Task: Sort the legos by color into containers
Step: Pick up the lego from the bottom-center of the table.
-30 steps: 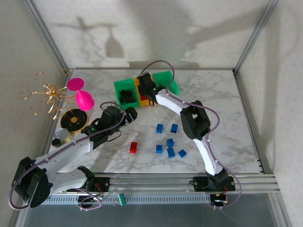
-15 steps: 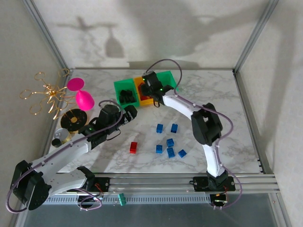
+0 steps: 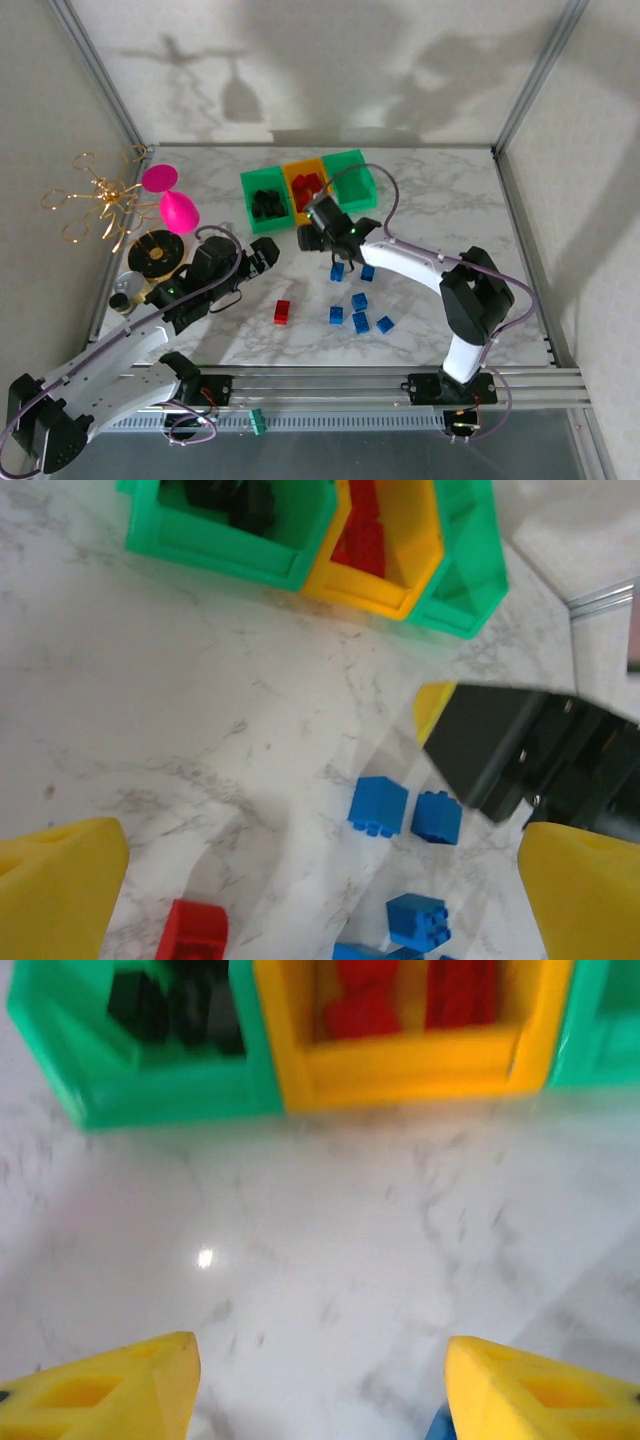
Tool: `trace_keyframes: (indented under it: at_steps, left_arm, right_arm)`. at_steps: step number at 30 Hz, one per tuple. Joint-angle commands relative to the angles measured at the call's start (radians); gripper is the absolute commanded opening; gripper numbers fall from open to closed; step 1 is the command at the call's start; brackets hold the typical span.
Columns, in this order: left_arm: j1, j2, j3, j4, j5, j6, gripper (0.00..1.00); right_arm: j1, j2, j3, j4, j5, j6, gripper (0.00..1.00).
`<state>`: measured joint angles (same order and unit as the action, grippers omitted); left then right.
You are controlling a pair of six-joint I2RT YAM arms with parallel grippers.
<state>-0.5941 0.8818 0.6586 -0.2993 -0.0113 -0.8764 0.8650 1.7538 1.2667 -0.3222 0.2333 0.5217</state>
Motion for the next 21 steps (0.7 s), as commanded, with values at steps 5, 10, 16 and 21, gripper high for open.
trace_keyframes:
  at_steps: [5,10,16,21]
  left_arm:
    - [-0.007,-0.043,-0.038,-0.082,0.008,-0.025,1.0]
    - [-0.007,-0.08,-0.069,-0.094,-0.001,-0.036,1.0]
    - [-0.007,-0.11,-0.084,-0.119,-0.021,-0.044,1.0]
    - [-0.007,-0.146,-0.099,-0.14,-0.042,-0.055,1.0]
  right_arm:
    - [0.117,-0.038,-0.089,-0.078,0.012,0.2,0.7]
    - [0.174,-0.03,-0.135,-0.063,-0.01,0.279,0.72]
    - [0.227,0.006,-0.125,-0.083,-0.005,0.333,0.77]
    - [0.247,0.029,-0.122,-0.068,-0.025,0.353,0.8]
